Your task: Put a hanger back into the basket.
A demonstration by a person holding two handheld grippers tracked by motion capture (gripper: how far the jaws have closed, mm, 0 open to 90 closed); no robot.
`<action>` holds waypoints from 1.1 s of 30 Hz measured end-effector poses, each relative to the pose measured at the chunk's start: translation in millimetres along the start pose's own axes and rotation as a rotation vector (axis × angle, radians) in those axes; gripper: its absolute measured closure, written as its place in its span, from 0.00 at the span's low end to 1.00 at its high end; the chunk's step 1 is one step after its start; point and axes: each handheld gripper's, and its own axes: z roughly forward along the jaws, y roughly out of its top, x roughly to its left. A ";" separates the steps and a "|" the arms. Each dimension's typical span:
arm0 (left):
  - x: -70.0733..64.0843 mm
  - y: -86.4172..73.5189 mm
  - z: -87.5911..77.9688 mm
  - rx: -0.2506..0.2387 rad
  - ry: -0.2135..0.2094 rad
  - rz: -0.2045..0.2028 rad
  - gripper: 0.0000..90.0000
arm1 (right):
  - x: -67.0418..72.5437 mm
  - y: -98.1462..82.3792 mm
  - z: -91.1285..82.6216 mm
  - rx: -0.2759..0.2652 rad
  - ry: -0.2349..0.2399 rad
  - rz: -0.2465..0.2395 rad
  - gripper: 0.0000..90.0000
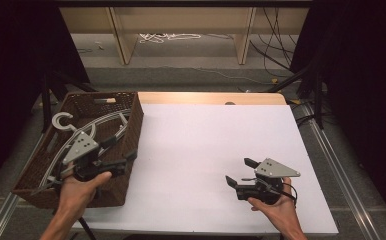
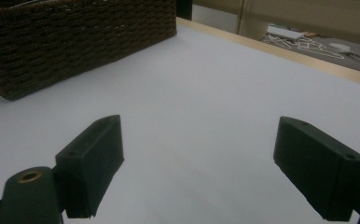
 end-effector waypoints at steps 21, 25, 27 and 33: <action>-31.7 -65.6 10.5 -0.002 -0.089 0.067 0.18 | 14.0 -11.4 -11.4 -0.045 0.001 0.013 0.18; -33.1 -67.4 8.1 -0.018 -0.105 0.104 0.18 | 16.5 -15.0 -13.6 -0.035 0.003 0.016 0.18; -32.6 -68.4 6.2 -0.024 -0.095 0.112 0.18 | 18.5 -16.4 -15.6 -0.043 -0.007 0.025 0.18; -28.8 -70.7 4.1 -0.021 -0.090 0.077 0.18 | 22.9 -21.0 -21.8 -0.062 -0.016 0.027 0.18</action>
